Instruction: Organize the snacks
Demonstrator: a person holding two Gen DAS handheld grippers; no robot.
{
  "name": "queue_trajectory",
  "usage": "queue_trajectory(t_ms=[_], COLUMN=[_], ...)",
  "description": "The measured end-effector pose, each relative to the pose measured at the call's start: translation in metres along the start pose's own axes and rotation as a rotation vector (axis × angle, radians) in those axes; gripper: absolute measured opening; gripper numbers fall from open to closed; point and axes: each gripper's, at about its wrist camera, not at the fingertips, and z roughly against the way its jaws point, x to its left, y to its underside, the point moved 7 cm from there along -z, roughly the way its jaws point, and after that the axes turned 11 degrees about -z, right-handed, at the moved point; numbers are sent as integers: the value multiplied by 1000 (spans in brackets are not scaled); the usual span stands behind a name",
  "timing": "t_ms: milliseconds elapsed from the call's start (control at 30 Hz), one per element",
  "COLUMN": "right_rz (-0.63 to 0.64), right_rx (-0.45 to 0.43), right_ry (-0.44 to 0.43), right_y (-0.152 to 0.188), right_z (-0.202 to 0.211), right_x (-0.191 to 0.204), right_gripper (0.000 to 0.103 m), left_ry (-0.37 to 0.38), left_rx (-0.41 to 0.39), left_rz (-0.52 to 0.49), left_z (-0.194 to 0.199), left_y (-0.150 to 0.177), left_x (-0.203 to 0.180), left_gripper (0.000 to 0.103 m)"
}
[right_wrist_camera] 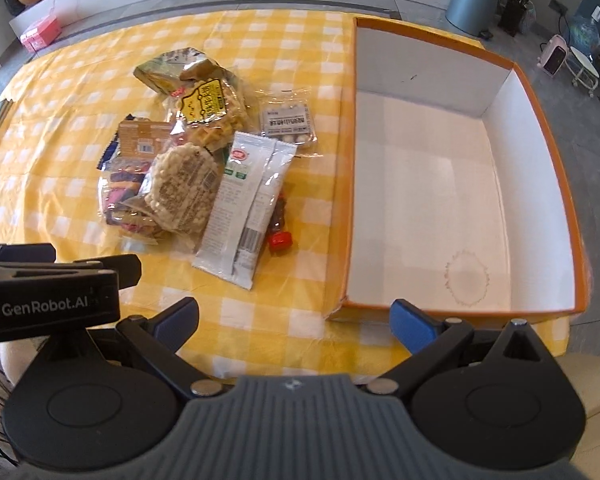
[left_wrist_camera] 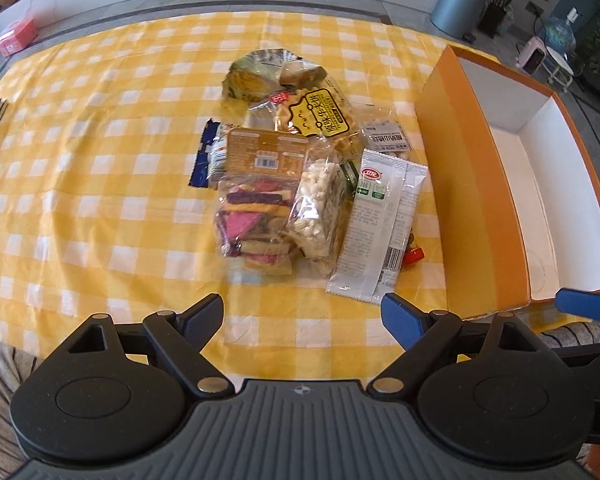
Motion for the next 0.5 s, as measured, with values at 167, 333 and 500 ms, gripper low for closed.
queue_trajectory(t_ms=[167,333,500], right_rz=[4,-2,-14], right_rx=[32,41,45], right_ry=[9,4,2], right_y=[-10,-21,-29], right_z=[-7,-12,-15], right_x=[-2,-4,-5], right_gripper=[99,99,97], left_ry=[-2,-4,-7], left_rx=[24,25,31], left_rz=[-9,-7,-8], left_z=[-6,-12,-15], left_y=[-11,-22,-29], left_x=[-2,-1,-1], left_gripper=[103,103,103])
